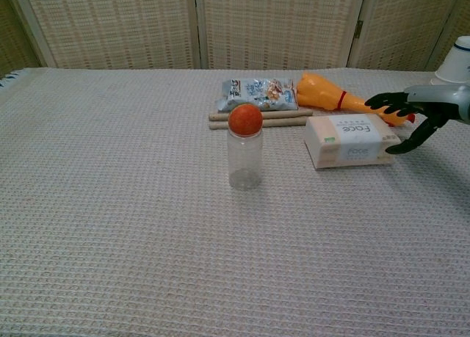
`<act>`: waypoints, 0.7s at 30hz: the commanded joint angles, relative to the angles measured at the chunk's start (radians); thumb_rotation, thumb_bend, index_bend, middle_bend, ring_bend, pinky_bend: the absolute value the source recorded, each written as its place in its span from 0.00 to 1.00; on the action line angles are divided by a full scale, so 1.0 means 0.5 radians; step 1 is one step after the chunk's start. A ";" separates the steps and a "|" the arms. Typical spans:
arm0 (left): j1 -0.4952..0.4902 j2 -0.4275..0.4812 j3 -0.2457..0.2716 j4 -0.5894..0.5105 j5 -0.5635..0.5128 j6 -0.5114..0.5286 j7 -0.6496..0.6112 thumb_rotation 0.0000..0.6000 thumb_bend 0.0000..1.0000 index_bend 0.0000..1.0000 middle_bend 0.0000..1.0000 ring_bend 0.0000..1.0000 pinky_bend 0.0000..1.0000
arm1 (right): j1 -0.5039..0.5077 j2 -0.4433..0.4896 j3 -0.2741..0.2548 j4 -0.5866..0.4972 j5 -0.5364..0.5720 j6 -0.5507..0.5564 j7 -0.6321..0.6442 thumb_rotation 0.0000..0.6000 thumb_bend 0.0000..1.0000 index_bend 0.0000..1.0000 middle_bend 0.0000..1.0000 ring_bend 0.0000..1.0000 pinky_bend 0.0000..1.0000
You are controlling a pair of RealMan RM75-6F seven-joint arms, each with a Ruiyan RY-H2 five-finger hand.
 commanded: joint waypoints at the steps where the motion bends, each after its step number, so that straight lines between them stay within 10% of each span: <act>1: 0.000 -0.001 0.001 0.002 0.000 -0.002 0.003 1.00 0.63 0.22 0.00 0.00 0.11 | -0.003 0.133 -0.006 -0.177 0.070 -0.085 -0.093 1.00 0.18 0.00 0.00 0.00 0.00; 6: 0.000 -0.001 0.001 0.002 -0.003 -0.002 0.002 1.00 0.63 0.22 0.00 0.00 0.11 | -0.131 0.467 -0.028 -0.597 0.033 0.078 -0.153 1.00 0.15 0.00 0.00 0.00 0.00; 12: -0.001 -0.007 -0.002 0.014 -0.007 -0.006 -0.011 1.00 0.63 0.22 0.00 0.00 0.11 | -0.615 0.726 -0.105 -0.915 -0.046 0.940 -0.518 1.00 0.15 0.00 0.00 0.00 0.00; 16: -0.014 -0.023 0.004 0.028 0.004 -0.024 -0.006 1.00 0.63 0.22 0.00 0.00 0.11 | -0.966 0.716 -0.182 -0.909 -0.093 1.488 -0.730 1.00 0.15 0.01 0.00 0.00 0.00; 21: -0.029 -0.051 0.009 0.053 -0.002 -0.049 0.021 1.00 0.63 0.22 0.00 0.00 0.11 | -1.205 0.686 -0.285 -0.755 -0.118 1.668 -0.679 1.00 0.15 0.07 0.00 0.00 0.00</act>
